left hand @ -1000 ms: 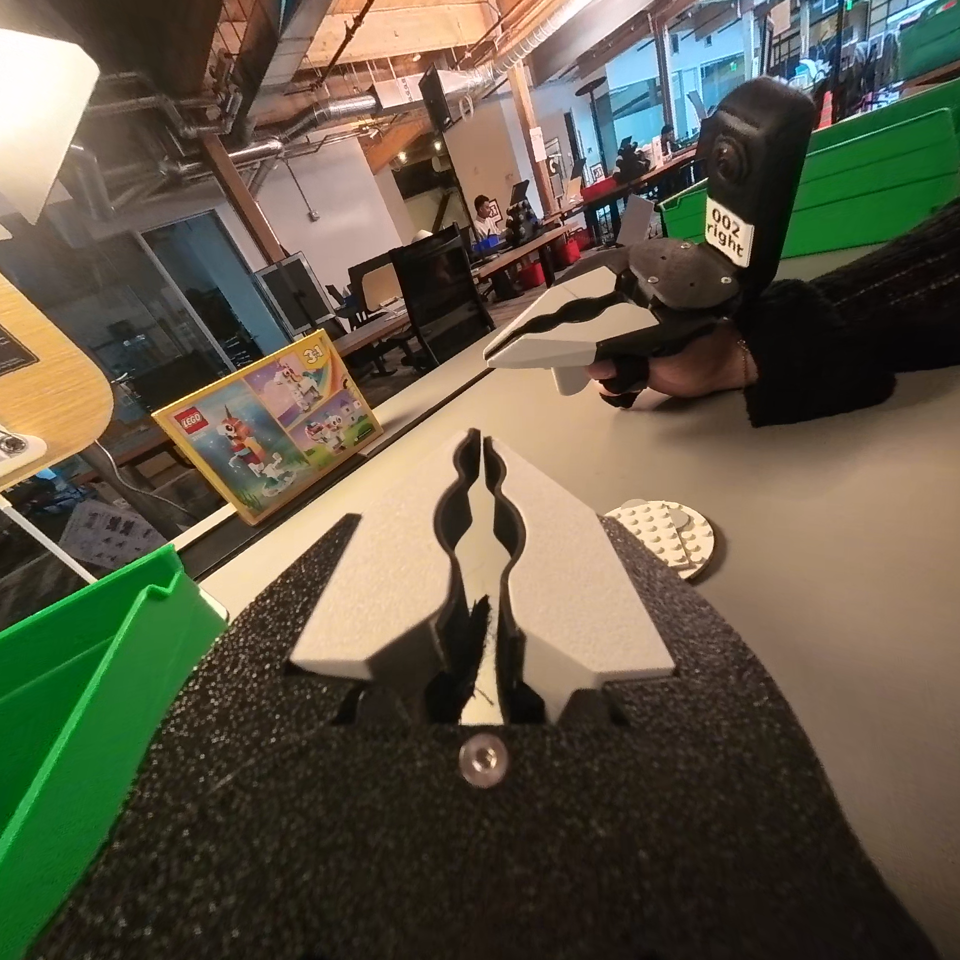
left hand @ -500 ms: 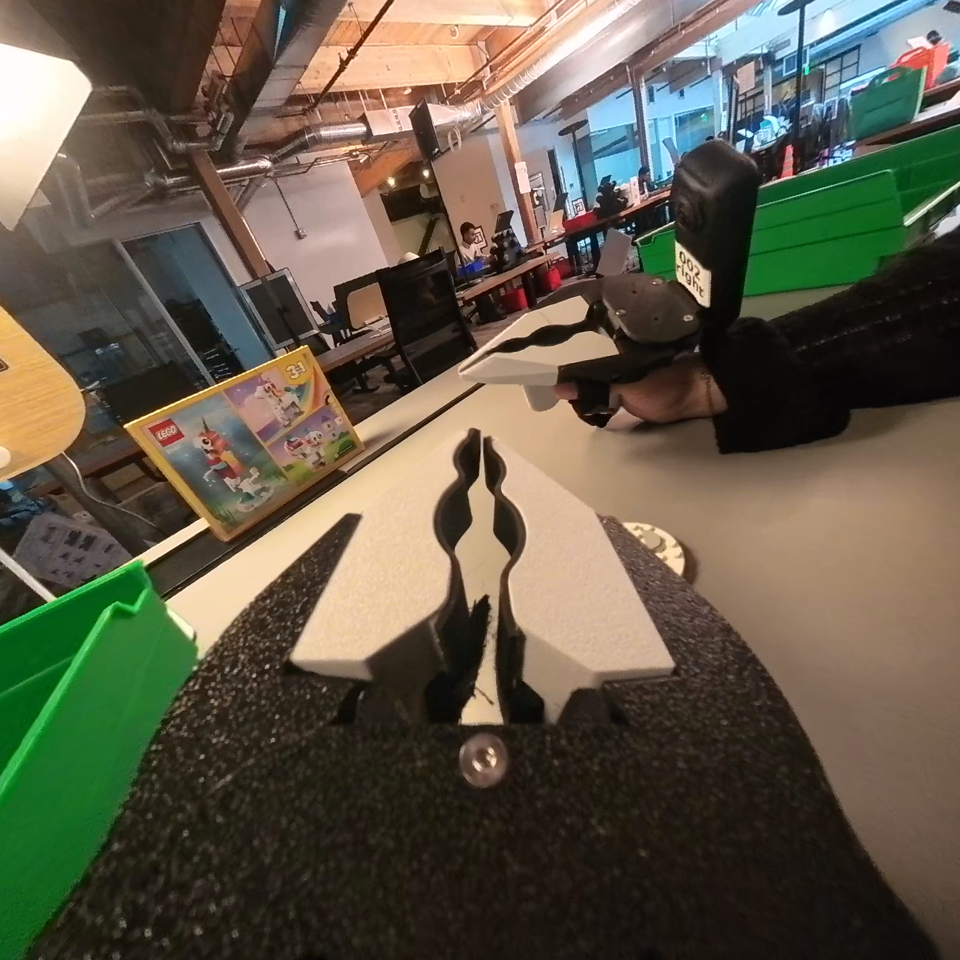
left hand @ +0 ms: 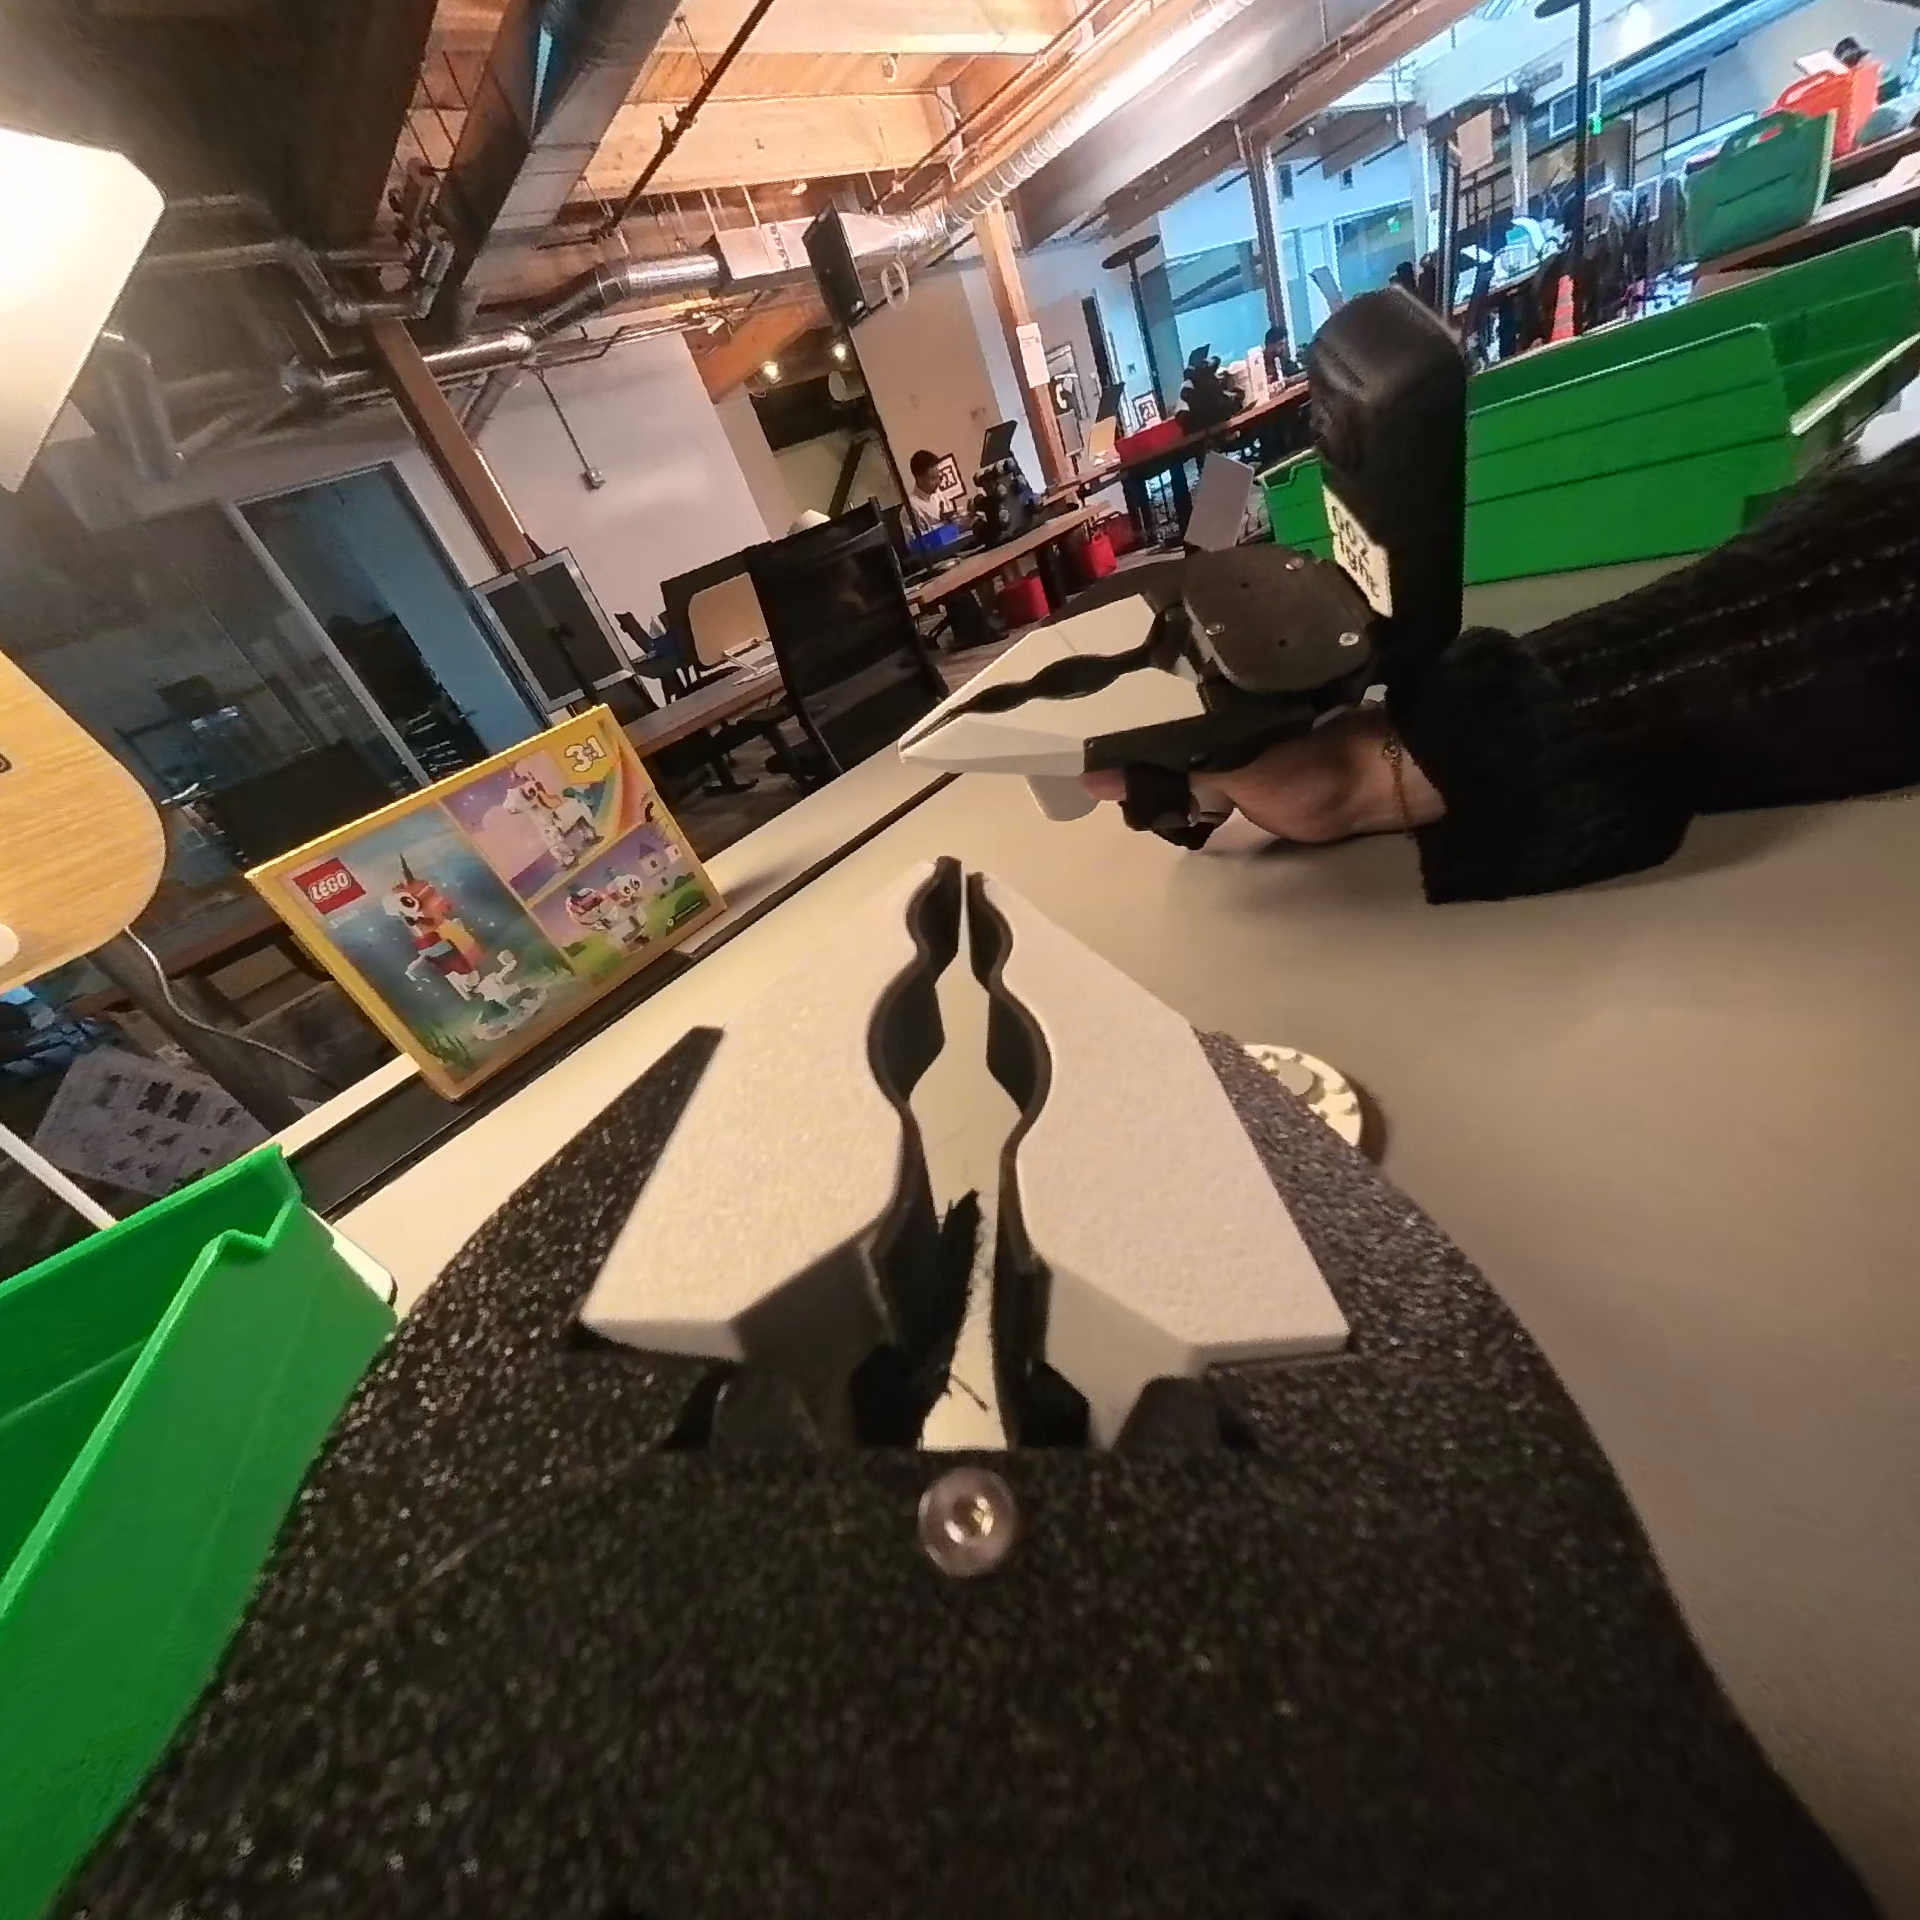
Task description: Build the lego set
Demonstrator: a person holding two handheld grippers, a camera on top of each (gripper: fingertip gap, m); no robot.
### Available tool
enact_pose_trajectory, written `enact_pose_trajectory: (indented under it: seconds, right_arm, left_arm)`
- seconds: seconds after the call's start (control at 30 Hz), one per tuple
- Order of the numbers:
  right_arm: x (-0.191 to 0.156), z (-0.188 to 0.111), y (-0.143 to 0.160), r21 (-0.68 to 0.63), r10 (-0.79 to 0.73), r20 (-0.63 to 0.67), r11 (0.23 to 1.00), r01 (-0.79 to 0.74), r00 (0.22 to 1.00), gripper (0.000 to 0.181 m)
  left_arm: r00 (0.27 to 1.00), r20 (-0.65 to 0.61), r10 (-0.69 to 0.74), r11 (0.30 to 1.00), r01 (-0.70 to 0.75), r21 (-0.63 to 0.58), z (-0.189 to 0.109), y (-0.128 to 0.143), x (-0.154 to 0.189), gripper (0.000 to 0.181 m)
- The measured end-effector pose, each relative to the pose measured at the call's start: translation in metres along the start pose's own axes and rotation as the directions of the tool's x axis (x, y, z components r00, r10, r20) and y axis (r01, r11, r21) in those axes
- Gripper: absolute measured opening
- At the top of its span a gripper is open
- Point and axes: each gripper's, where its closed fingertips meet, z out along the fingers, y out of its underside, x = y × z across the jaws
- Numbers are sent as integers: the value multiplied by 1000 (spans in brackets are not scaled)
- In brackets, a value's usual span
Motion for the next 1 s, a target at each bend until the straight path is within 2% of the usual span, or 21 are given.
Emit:
enact_pose_trajectory:
  seconds: [0.03,0.27,0.43,0.53,0.67,0.73,0.83,0.9,0.97,1.0]
  right_arm:
    - [1,0,1,-4,-3,-5,1000,3,1000,0]
    - [7,0,6,-43,-35,-54,999,33,998,0]
    - [17,0,13,-81,-45,-107,996,37,993,0]
    - [24,-2,16,-104,-64,-137,993,50,989,0]
    - [31,-5,20,-126,-80,-166,990,60,983,0]
    - [33,-5,21,-130,-72,-178,990,49,981,0]
    - [35,-5,23,-134,-64,-183,990,40,981,0]
    - [34,-5,23,-137,-69,-180,990,45,981,0]
    - [32,-4,23,-143,-81,-175,988,56,981,0]
    - [32,-3,24,-147,-86,-171,987,61,981,0]
  left_arm:
    - [1000,-2,2,1000,-2,1,0,0,1,0]
    - [1000,-15,-4,1000,5,22,0,-6,5,0]
    - [999,-28,-26,998,28,60,-6,-21,7,0]
    - [993,-16,-115,988,116,99,-25,-54,0,0]
    - [974,-191,-124,970,160,184,-72,-102,20,0]
    - [970,-195,-147,957,189,219,-97,-117,12,0]
    - [971,-67,-228,947,237,216,-132,-118,-34,0]
    - [944,127,-306,943,282,177,-155,-101,-83,0]
    - [841,377,-388,921,357,154,-186,-73,-139,0]
    - [778,461,-426,902,401,157,-202,-59,-159,0]
